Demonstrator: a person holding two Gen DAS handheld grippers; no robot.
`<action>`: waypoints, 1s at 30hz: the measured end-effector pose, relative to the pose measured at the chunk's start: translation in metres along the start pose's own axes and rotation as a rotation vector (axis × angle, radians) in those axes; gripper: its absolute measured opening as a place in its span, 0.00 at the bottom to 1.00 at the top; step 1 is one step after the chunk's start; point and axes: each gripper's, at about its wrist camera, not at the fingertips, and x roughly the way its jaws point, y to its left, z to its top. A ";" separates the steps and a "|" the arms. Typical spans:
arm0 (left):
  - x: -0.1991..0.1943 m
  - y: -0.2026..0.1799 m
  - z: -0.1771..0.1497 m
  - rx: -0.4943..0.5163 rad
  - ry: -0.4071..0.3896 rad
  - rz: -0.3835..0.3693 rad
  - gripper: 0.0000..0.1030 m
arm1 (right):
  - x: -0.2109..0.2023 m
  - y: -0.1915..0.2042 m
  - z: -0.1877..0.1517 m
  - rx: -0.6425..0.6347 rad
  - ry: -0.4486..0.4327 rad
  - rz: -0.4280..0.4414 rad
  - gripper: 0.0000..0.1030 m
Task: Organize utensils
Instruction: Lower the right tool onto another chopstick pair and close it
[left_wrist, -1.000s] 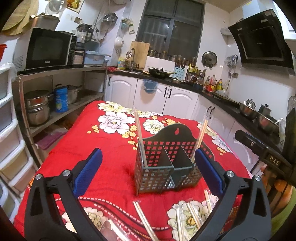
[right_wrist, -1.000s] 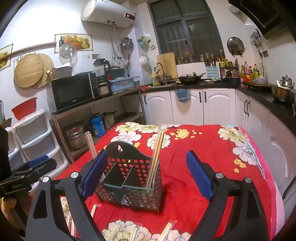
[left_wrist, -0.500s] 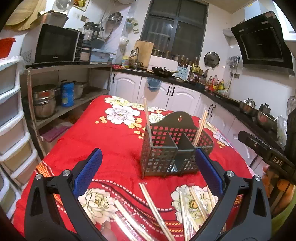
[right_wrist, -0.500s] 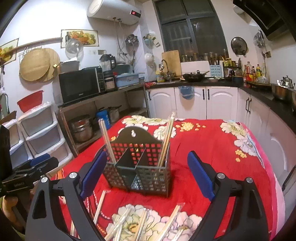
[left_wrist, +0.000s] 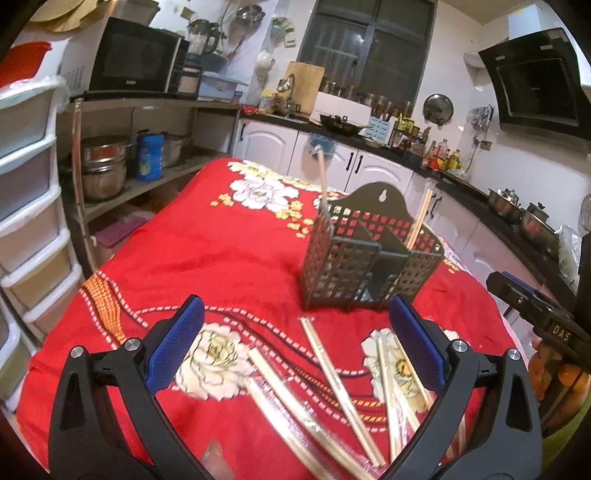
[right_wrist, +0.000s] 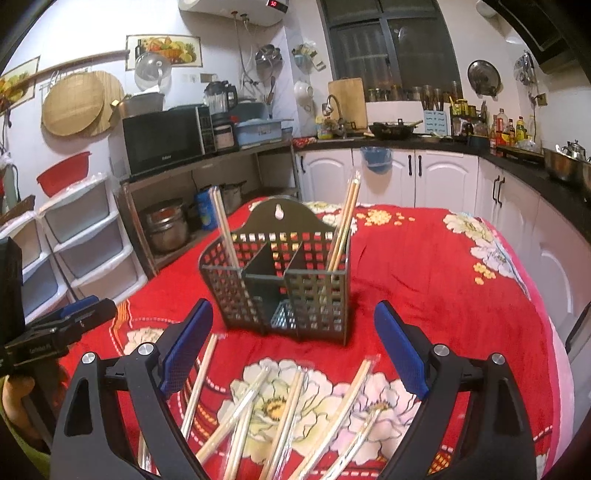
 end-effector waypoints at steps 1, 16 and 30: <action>0.000 0.002 -0.002 -0.003 0.004 0.003 0.89 | 0.001 0.001 -0.003 -0.001 0.009 0.002 0.84; 0.007 0.032 -0.034 -0.046 0.112 0.037 0.89 | 0.013 0.002 -0.033 -0.007 0.113 0.011 0.84; 0.021 0.046 -0.061 -0.138 0.277 -0.075 0.30 | 0.039 0.005 -0.053 -0.019 0.254 0.033 0.59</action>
